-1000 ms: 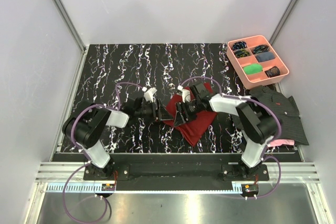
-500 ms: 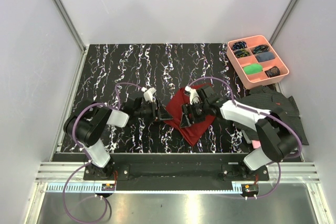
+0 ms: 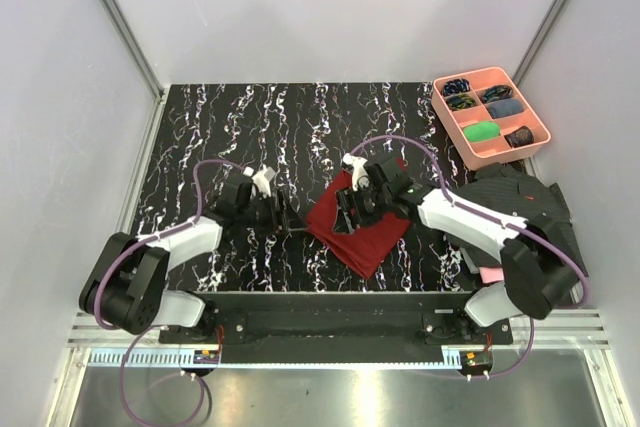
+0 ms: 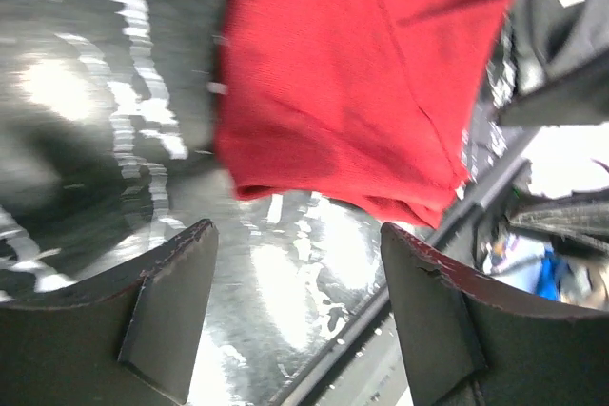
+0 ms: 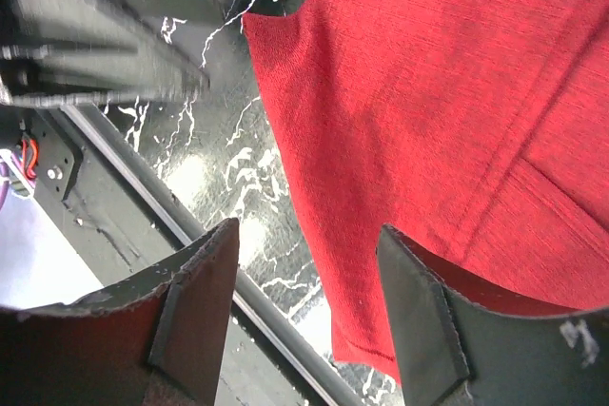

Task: Fold the napkin, place the utensils inside, and roll it up
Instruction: Roll the napkin at the center of the board.

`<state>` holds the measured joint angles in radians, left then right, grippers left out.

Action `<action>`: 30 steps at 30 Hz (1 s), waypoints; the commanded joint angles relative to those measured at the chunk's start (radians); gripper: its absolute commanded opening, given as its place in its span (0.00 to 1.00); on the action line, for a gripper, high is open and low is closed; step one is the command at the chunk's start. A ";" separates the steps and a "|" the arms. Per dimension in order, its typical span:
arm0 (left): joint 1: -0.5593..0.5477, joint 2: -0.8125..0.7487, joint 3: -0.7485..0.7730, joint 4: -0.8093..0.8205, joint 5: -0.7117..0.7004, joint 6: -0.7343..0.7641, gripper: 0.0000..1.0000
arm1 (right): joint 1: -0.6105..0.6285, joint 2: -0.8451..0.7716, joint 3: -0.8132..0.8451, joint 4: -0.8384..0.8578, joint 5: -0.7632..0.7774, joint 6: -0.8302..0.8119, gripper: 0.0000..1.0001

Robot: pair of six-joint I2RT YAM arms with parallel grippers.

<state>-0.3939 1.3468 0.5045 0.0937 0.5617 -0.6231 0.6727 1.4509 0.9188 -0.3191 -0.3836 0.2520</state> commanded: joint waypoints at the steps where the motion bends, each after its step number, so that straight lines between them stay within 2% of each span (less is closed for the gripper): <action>1: 0.039 0.011 0.037 0.004 -0.063 0.013 0.70 | 0.050 0.071 0.048 0.021 0.046 0.006 0.67; 9: 0.043 0.135 0.046 0.208 0.013 -0.079 0.66 | 0.154 0.128 0.055 0.071 0.123 0.038 0.68; 19: 0.033 0.265 0.012 0.365 0.095 -0.162 0.60 | 0.168 0.103 0.052 0.084 0.183 0.036 0.70; 23: 0.030 0.284 -0.004 0.431 0.128 -0.210 0.49 | 0.188 0.115 0.068 0.080 0.235 0.010 0.71; 24: 0.030 0.285 -0.010 0.442 0.135 -0.219 0.40 | 0.194 0.121 0.072 0.080 0.259 0.001 0.71; 26: 0.030 0.287 -0.011 0.457 0.142 -0.240 0.31 | 0.223 0.132 0.087 0.078 0.310 -0.010 0.72; 27: 0.030 0.285 -0.008 0.459 0.145 -0.248 0.23 | 0.235 0.141 0.092 0.078 0.330 -0.014 0.72; 30: 0.030 0.276 0.003 0.460 0.152 -0.270 0.09 | 0.284 0.158 0.107 0.074 0.442 -0.022 0.72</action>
<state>-0.3599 1.6279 0.4992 0.4686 0.6666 -0.8482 0.8959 1.5902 0.9691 -0.2737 -0.1040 0.2626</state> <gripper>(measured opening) 0.162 0.714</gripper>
